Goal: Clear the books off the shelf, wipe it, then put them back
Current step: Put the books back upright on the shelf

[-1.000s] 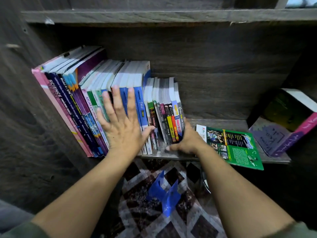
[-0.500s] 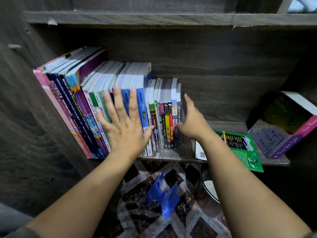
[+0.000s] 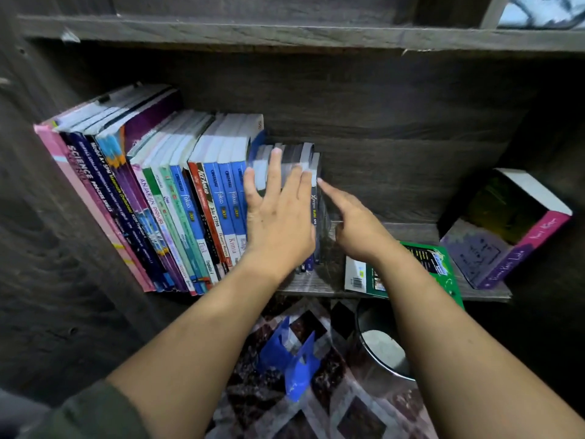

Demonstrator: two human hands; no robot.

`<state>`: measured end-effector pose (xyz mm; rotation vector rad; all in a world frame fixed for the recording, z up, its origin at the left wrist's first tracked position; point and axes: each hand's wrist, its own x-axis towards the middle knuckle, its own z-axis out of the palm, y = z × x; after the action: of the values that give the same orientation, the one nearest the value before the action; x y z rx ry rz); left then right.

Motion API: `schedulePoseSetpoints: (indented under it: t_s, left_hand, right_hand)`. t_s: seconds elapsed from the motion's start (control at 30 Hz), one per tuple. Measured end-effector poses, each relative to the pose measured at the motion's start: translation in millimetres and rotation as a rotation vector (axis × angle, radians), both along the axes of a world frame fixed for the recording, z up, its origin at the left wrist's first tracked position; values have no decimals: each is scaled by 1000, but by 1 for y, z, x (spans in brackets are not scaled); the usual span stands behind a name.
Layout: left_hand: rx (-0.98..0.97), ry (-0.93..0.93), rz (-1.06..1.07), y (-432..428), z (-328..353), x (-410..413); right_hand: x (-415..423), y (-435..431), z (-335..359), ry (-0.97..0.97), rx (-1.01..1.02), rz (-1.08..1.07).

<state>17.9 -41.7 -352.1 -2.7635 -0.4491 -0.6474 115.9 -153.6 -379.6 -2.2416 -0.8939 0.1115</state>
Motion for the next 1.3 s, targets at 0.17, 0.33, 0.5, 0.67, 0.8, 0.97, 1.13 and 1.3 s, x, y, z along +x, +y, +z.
schedulePoseSetpoints:
  t_s: [0.17, 0.33, 0.5, 0.67, 0.8, 0.97, 1.13, 1.3]
  left_hand:
    - [-100, -128, -35, -4, 4, 0]
    - [-322, -264, -94, -14, 7, -8]
    - [-525, -193, -44, -27, 6, -20]
    - [-613, -139, 17, -29, -4, -19]
    - [-539, -82, -19, -15, -8, -21]
    - [-390, -23, -47, -3, 15, -45]
    - [-243, 120, 68, 14, 28, -72]
    - [-137, 112, 84, 28, 14, -84]
  right_hand:
    - [-8, -8, 11, -44, -71, 46]
    - [-10, 1, 11, -224, -198, -80]
    - [-10, 10, 9, -303, -189, -131]
    - [-8, 13, 11, -320, -105, -133]
    - [-4, 15, 12, -320, -41, -143]
    - [-2, 20, 14, -275, 55, -101]
    - [-14, 37, 14, -163, 51, -7]
    - [-23, 53, 17, -120, 38, 95]
